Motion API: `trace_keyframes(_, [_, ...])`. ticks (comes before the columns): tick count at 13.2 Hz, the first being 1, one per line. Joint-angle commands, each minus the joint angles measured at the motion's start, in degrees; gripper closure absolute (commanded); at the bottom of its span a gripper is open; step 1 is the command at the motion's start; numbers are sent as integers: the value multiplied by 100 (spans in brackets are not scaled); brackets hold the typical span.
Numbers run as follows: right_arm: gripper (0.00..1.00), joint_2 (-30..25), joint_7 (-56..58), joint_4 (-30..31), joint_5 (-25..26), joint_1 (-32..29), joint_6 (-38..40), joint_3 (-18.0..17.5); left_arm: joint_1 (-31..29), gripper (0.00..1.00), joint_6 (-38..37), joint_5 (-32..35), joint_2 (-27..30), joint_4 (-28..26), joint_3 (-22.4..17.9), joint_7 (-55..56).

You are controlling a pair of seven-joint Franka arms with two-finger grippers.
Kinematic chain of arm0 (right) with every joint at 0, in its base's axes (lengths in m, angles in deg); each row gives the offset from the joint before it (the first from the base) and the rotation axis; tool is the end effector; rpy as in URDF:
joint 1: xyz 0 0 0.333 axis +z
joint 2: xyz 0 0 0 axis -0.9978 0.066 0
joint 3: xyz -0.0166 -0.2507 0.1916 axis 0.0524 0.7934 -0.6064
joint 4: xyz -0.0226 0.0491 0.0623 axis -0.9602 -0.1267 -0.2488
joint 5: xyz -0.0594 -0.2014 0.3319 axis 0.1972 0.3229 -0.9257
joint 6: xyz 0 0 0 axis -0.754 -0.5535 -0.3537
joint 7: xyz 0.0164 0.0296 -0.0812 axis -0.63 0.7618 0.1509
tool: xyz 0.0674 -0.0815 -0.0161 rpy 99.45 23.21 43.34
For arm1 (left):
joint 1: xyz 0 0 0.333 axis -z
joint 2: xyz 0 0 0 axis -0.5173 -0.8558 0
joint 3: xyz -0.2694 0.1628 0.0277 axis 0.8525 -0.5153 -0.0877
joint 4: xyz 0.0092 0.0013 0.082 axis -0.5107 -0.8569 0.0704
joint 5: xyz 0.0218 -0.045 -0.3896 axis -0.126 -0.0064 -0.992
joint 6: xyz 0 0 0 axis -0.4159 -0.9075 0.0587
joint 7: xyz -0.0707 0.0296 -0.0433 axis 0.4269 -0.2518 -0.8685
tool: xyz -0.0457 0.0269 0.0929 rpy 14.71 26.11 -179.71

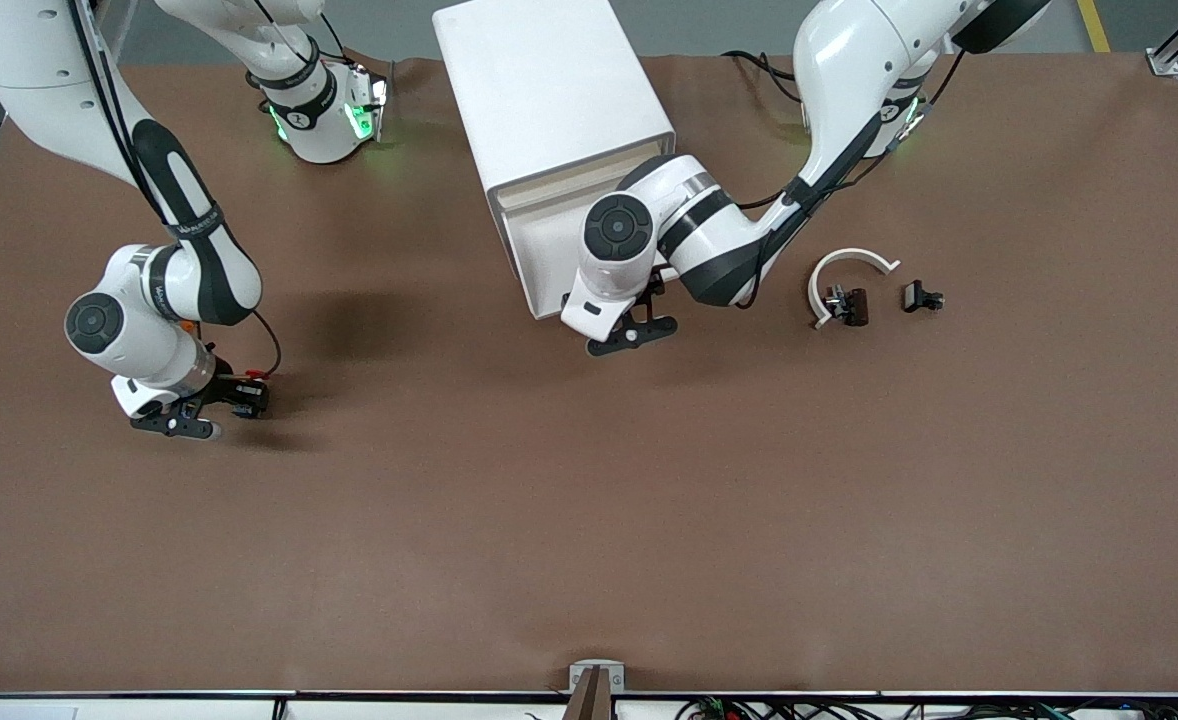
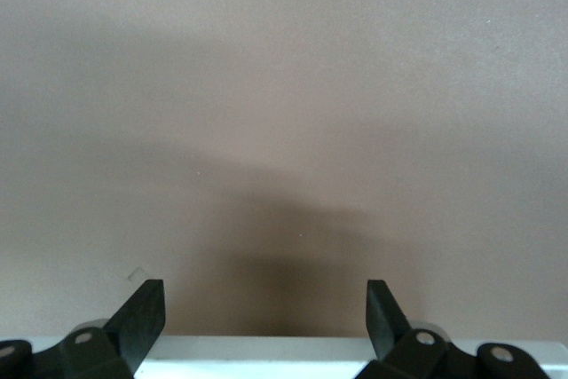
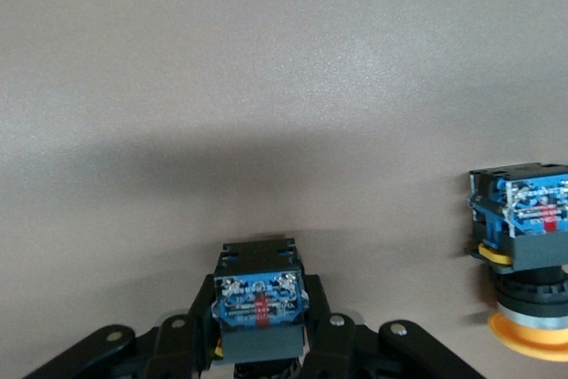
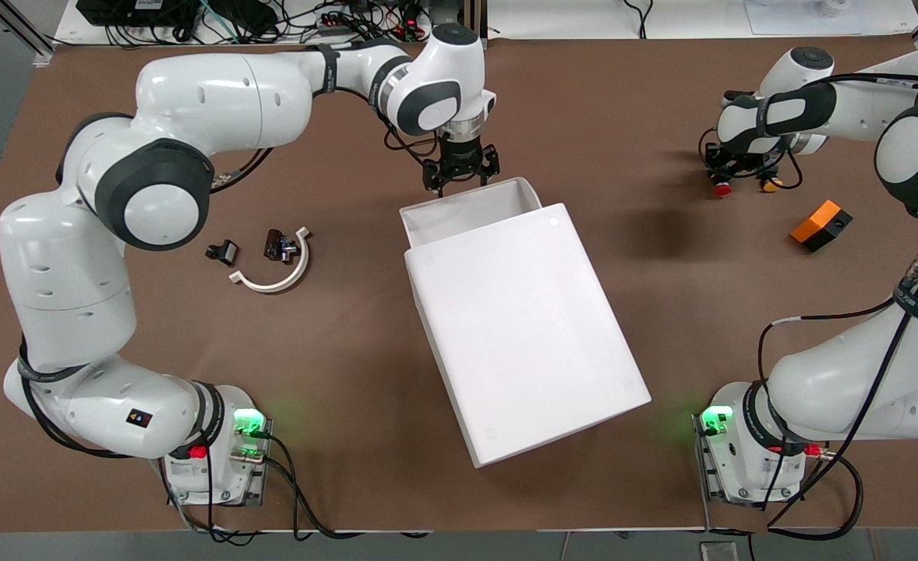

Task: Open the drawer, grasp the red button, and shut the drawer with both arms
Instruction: 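Lower the red button beside the orange block and open the right gripper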

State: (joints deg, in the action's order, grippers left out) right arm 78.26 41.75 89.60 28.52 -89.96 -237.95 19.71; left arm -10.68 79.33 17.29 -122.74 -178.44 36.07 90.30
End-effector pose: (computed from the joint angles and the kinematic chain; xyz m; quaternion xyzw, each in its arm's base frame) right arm 0.5628 -0.0515 0.1868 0.9972 -0.0741 -0.0030 0.0074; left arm 0.4680 -0.4992 0.2953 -0.9851 -0.1418 0.0975 0.0054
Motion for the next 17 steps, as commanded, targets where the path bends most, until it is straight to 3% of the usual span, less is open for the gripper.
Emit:
trace_keyframes(1, [100,42,-114,-94,80,-21,36,-33,88,0,55,-2,50,-49,24,140])
trace_keyframes(13, [98,306,-105,-384,72,49,70,-33,448,0,-24,-177,50,-58,86,404])
trace_keyframes(14, [37,306,-96,-471,80,41,262,-33,510,0,-24,-203,50,-58,86,413])
trace_keyframes(15, [0,306,-105,-637,80,23,560,-33,563,0,-24,-212,41,-58,86,421])
trace_keyframes(17, [0,306,-122,-954,54,-21,1220,-42,642,0,-24,-230,15,-58,86,439])
